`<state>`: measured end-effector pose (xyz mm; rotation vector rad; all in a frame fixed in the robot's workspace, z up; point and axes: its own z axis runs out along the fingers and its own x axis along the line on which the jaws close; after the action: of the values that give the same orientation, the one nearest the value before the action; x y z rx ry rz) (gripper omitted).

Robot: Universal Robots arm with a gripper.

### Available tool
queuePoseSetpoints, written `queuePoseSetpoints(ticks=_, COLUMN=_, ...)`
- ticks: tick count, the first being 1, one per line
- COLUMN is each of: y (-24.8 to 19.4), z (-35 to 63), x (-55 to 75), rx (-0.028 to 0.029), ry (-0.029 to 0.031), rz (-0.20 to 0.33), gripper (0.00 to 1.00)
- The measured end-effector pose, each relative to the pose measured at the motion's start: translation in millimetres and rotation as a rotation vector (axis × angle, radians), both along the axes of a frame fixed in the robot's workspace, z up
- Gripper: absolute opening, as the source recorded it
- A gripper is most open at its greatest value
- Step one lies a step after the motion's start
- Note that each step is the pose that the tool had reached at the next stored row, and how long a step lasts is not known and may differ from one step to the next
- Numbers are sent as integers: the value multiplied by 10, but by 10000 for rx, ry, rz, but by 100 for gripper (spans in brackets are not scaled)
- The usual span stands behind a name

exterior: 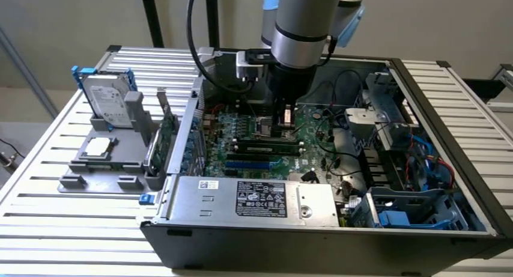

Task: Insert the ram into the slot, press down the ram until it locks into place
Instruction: 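Press down the ram until it locks into place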

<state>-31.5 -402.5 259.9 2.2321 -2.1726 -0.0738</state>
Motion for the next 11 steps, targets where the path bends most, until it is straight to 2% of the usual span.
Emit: queuePoseSetpoints(ticks=11, y=0, z=0, x=0, rx=0, ry=0, rz=1, gripper=11)
